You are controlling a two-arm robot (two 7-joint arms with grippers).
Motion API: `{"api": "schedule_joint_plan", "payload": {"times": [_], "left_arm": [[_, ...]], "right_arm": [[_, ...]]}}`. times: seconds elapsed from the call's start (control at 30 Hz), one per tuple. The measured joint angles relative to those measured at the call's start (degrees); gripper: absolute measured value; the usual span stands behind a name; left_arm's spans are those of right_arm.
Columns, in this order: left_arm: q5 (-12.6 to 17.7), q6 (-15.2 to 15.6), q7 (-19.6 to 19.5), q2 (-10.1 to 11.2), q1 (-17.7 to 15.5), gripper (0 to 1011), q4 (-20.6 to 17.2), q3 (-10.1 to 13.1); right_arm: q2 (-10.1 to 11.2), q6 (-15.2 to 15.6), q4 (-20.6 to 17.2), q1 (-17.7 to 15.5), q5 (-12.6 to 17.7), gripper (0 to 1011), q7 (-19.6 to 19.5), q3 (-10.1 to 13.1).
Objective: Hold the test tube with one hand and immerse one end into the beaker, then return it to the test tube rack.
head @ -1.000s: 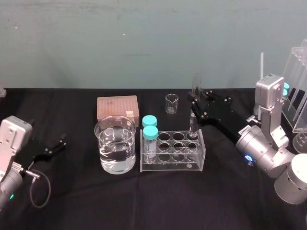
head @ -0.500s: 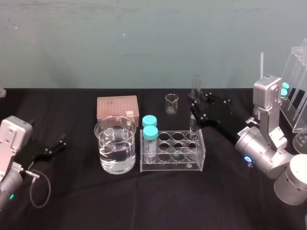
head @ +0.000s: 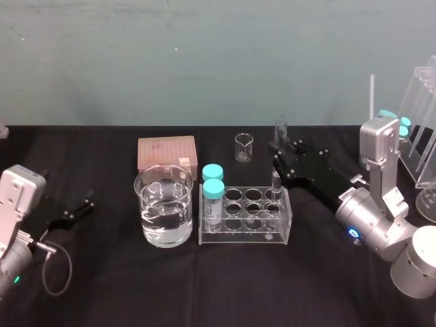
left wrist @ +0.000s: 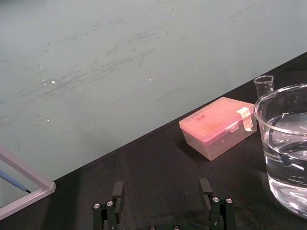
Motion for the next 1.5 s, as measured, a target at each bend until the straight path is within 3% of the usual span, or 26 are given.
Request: {"api": "schedule_joint_plan", "payload": {"times": [0.47,1.5], "left_arm": [[0.0,0.0,0.0,0.0,0.0,1000,0.0,0.0],[0.0,0.0,0.0,0.0,0.0,1000,0.0,0.0]], "right_arm": [[-0.4,-1.4,1.3,-0.1,0.1,225,0.3,0.0],[-0.5,-0.7,2.9,0.0,-0.7,226,0.4,-0.4]]}}
